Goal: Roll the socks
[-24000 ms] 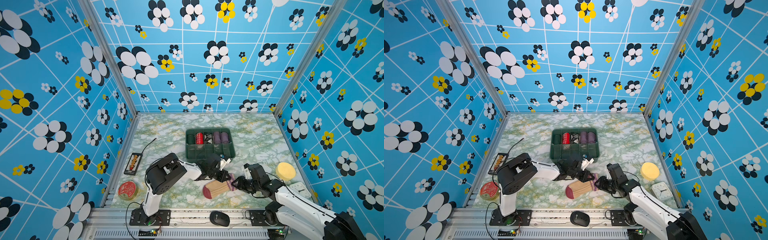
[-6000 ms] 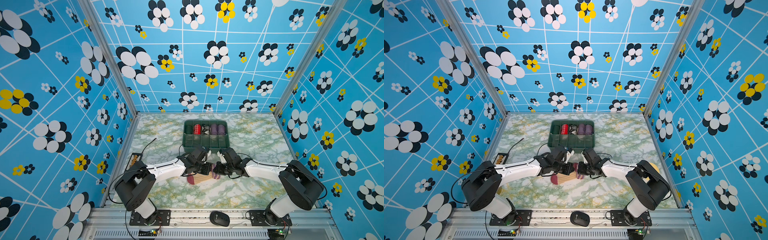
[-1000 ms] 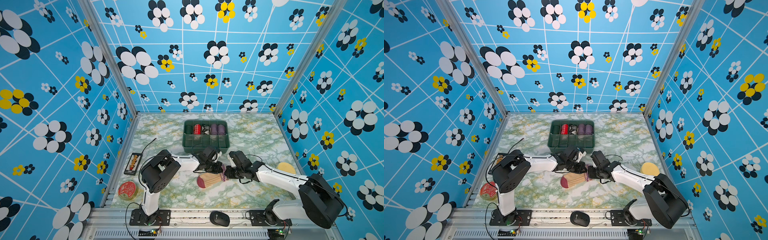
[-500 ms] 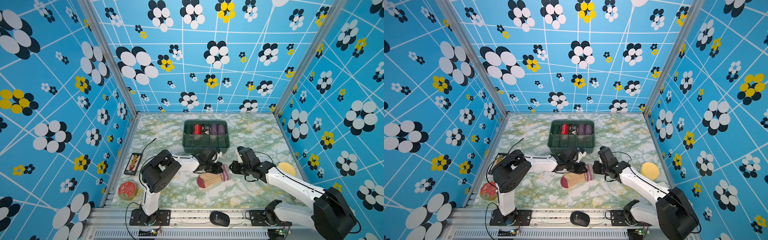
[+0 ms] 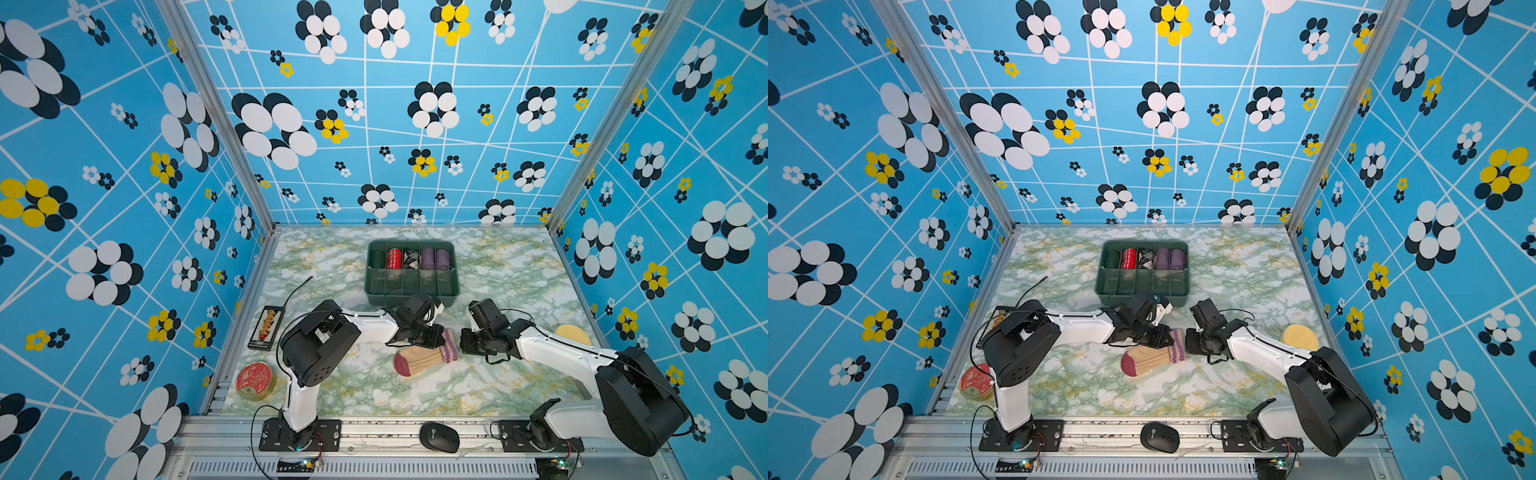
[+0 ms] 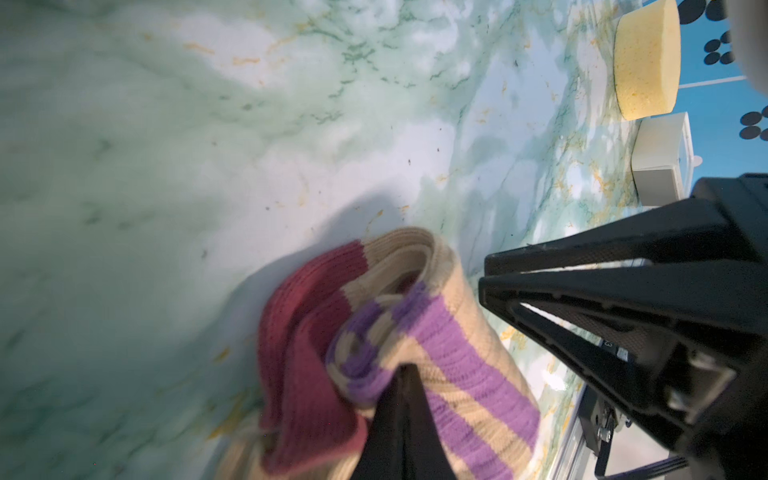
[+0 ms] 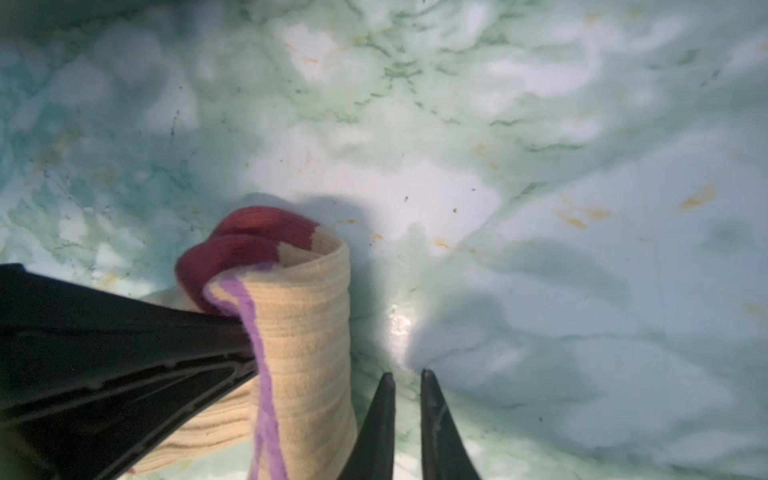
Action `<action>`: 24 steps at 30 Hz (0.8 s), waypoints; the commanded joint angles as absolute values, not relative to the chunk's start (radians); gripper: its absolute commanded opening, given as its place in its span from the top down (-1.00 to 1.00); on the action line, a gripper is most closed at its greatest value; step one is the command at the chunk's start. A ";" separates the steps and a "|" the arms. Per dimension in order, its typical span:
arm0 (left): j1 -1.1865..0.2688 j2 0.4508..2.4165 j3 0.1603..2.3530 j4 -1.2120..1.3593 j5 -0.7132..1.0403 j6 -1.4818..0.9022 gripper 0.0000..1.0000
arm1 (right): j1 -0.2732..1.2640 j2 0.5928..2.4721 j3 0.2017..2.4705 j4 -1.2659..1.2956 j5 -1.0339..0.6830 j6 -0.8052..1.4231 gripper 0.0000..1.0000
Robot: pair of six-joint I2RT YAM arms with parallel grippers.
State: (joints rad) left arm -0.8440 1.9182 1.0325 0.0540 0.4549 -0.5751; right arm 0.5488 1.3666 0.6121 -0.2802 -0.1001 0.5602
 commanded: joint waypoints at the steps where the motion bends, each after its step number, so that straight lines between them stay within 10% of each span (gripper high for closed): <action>1: -0.843 1.925 1.023 -0.141 0.373 -0.538 1.00 | 0.544 1.376 0.605 -0.238 -0.150 0.549 0.71; 24: -0.845 1.920 1.037 -0.198 0.364 -0.519 1.00 | 0.554 1.341 0.575 -0.152 -0.287 0.559 0.80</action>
